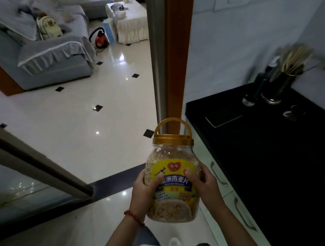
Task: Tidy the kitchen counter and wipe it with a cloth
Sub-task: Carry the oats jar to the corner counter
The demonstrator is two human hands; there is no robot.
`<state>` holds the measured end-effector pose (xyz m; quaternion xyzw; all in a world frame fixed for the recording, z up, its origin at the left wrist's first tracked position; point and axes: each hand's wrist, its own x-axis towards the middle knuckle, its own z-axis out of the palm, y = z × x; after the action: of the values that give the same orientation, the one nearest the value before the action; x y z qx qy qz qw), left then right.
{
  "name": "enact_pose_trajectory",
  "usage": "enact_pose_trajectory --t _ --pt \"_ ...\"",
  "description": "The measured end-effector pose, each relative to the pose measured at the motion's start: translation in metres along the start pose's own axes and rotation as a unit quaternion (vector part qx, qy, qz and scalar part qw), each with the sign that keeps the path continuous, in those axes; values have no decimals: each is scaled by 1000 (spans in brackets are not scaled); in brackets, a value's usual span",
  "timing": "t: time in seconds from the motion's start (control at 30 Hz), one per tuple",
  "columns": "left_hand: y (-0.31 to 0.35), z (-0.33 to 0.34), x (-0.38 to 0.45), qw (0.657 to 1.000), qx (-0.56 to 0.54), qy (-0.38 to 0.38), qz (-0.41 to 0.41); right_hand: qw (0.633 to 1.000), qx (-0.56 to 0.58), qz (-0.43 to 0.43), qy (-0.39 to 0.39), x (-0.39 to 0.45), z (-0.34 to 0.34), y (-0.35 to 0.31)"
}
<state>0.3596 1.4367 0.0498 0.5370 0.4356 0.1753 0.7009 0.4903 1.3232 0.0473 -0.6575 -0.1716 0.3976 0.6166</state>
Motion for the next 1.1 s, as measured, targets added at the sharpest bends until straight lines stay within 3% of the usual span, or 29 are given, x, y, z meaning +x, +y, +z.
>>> enact_pose_trajectory --t 0.2,0.37,0.67,0.9,1.1 --pt "29 41 82 995 40 -84 -26 994 39 13 100 56 -30 -12" --pt "52 86 151 978 103 -179 -29 970 74 19 229 92 -57 -21" --pt "89 179 234 902 199 -382 -32 888 161 7 431 115 -89 -47" --pt "78 244 240 843 244 -480 -15 844 187 -15 502 100 -120 -47" --pt "72 300 234 810 253 -528 3 842 182 -31 507 83 -171 -49"
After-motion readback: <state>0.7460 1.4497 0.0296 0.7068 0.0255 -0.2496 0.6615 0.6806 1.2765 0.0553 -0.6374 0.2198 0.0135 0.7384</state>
